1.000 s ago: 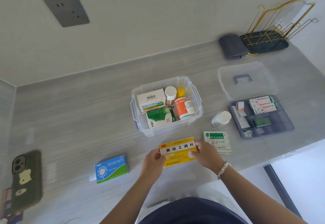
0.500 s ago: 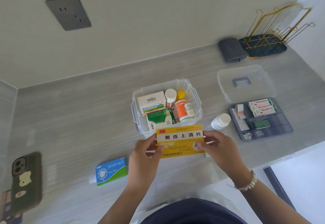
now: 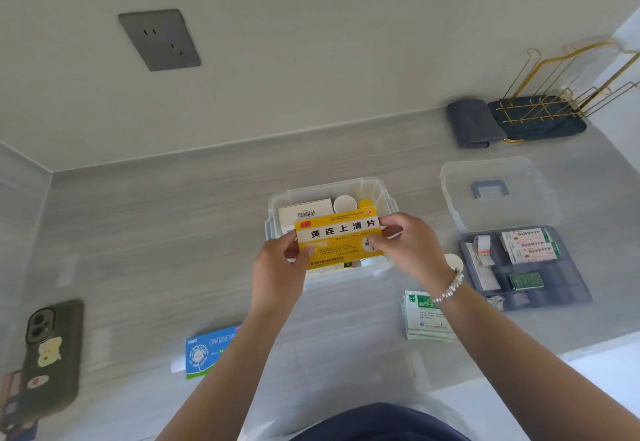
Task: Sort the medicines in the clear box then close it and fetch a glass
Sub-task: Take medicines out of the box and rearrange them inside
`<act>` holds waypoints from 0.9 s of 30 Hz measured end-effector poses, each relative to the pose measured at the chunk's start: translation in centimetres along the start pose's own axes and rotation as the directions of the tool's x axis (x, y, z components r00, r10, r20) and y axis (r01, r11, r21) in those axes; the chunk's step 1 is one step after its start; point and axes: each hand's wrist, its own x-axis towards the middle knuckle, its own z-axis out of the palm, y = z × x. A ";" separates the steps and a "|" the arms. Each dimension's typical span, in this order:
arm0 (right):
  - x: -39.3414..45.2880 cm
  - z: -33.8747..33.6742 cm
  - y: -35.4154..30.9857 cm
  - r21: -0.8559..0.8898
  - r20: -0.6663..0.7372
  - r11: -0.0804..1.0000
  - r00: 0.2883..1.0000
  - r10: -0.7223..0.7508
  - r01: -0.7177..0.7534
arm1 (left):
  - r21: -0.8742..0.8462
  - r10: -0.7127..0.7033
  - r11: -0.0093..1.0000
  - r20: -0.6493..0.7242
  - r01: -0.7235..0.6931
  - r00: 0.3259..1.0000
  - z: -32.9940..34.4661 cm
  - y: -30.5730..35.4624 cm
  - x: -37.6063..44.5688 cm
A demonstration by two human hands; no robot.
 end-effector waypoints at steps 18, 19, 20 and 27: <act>6.3 4.5 -0.1 -0.451 0.505 0.881 0.855 0.121 0.142 | 0.305 -0.460 0.886 0.474 0.350 0.751 2.0 1.0 5.2; 6.4 4.5 0.0 -0.428 0.514 0.892 0.851 0.110 0.143 | 0.285 -0.471 0.881 0.474 0.377 0.743 2.2 1.0 5.3; 6.5 4.5 0.1 -0.414 0.512 0.899 0.853 0.101 0.142 | 0.264 -0.481 0.877 0.471 0.402 0.740 2.3 0.9 5.4; 6.0 4.6 0.7 -0.422 0.512 0.901 0.847 0.143 0.103 | 0.232 -0.490 0.872 0.458 0.432 0.742 2.7 0.3 5.4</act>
